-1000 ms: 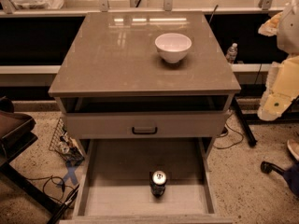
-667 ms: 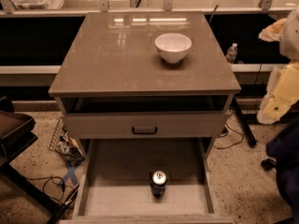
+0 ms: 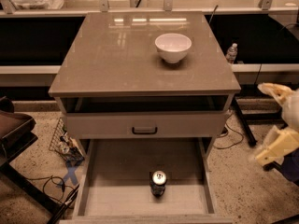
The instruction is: Pick pepsi can from middle drawer and place on counter
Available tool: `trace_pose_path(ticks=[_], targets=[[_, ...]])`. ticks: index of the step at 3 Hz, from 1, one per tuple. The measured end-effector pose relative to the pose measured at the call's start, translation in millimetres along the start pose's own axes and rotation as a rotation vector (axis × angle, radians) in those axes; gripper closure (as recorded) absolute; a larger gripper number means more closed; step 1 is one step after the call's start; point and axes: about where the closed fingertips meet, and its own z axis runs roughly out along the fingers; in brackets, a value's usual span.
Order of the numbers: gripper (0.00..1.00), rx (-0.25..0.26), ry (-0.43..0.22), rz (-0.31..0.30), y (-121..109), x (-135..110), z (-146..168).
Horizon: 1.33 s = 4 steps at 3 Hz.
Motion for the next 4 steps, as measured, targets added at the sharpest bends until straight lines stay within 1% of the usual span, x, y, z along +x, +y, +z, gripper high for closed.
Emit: trace_pose_path(ticks=[1,2,3,4], targets=[[0.0,0.022,-0.219,0.043,16,16,31],[0.0,0.025,-0.434,0.019,31,7,46],[0.0,0.036,-0.472,-0.034,33,4,49],[0.0,0.035,-0.47,-0.034,33,4,49]])
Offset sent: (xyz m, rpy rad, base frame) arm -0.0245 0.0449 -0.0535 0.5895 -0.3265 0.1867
